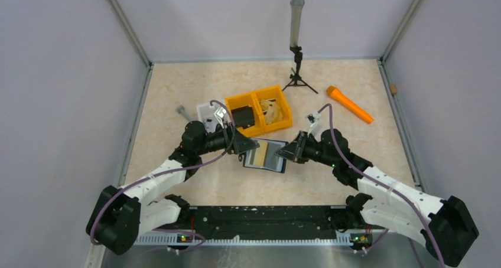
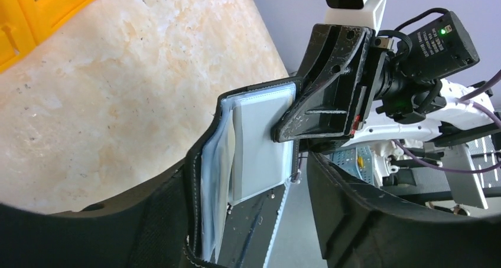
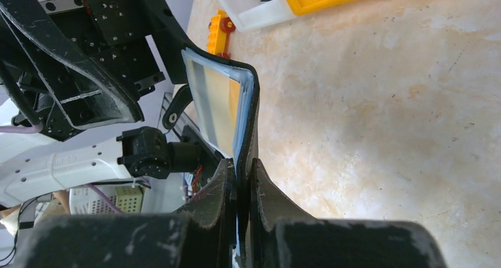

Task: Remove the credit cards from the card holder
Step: Remove the credit card from the card holder.

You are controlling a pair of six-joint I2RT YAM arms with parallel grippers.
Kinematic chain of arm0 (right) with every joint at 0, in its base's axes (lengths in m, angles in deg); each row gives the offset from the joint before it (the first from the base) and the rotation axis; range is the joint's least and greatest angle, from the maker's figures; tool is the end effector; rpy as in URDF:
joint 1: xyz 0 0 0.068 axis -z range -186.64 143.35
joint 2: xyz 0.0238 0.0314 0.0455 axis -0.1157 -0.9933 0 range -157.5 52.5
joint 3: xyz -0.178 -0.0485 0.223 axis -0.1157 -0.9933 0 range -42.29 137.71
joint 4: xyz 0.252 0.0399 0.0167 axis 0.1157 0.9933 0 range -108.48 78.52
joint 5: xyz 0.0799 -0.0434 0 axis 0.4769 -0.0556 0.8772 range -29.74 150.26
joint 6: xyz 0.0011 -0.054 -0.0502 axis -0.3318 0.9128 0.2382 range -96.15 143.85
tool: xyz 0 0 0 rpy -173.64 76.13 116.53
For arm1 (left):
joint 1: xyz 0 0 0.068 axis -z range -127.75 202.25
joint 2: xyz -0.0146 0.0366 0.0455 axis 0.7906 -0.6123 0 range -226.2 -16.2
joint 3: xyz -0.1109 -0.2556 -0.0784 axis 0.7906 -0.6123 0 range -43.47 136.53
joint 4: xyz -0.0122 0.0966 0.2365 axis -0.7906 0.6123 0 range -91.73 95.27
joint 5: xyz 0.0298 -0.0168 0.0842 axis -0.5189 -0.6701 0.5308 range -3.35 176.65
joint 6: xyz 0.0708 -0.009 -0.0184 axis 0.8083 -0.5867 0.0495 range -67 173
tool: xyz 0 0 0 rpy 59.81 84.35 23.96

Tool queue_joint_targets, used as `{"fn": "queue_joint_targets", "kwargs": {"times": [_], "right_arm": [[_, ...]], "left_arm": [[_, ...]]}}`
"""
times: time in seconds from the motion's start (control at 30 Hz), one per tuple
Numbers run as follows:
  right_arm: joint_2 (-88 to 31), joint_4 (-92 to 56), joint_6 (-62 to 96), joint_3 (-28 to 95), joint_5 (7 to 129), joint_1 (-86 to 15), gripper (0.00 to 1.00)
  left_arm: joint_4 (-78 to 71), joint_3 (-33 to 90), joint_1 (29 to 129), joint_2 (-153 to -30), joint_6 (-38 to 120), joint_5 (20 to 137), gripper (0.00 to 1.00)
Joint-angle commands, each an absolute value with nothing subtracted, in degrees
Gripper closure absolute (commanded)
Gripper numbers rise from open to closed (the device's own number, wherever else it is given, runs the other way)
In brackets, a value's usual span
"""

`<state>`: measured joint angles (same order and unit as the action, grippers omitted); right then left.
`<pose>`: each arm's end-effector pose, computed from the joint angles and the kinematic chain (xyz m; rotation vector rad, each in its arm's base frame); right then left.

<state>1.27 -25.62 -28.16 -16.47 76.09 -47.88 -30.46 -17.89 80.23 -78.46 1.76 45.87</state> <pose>0.1483 0.1524 0.2426 -0.0131 2.1230 1.3119 0.1897 -0.1462 0.2510 0.2155 1.9548 -1.5738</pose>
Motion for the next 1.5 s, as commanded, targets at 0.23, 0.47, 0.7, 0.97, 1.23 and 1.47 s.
{"fn": "queue_joint_targets", "kwargs": {"times": [0.23, 0.47, 0.7, 0.97, 1.23, 1.47], "right_arm": [[2.95, -29.10, -29.39, -13.25, 79.58, -47.69, 1.00], [4.31, -28.48, -29.08, -13.05, 79.65, -47.60, 1.00], [5.03, -22.71, -24.24, -11.78, 76.96, -47.34, 0.78], [5.19, -14.97, -17.99, -10.53, 70.88, -46.72, 0.50], [8.30, -6.34, -14.21, -6.84, 61.42, -46.64, 0.28], [10.91, -24.12, -18.77, -11.24, 78.89, -46.64, 0.44]], "left_arm": [[-34.86, -19.26, 79.27, -77.14, 1.53, 42.02, 0.62], [-35.80, -19.73, 78.78, -77.87, 1.02, 42.42, 1.00], [-38.74, -20.25, 77.46, -77.58, -0.30, 40.64, 1.00], [-52.86, -22.34, 76.37, -80.72, -9.49, 37.04, 1.00], [-56.02, -22.62, 76.17, -81.04, -11.57, 36.59, 1.00], [-60.22, -23.84, 76.15, -80.92, -14.56, 37.25, 1.00]]}}
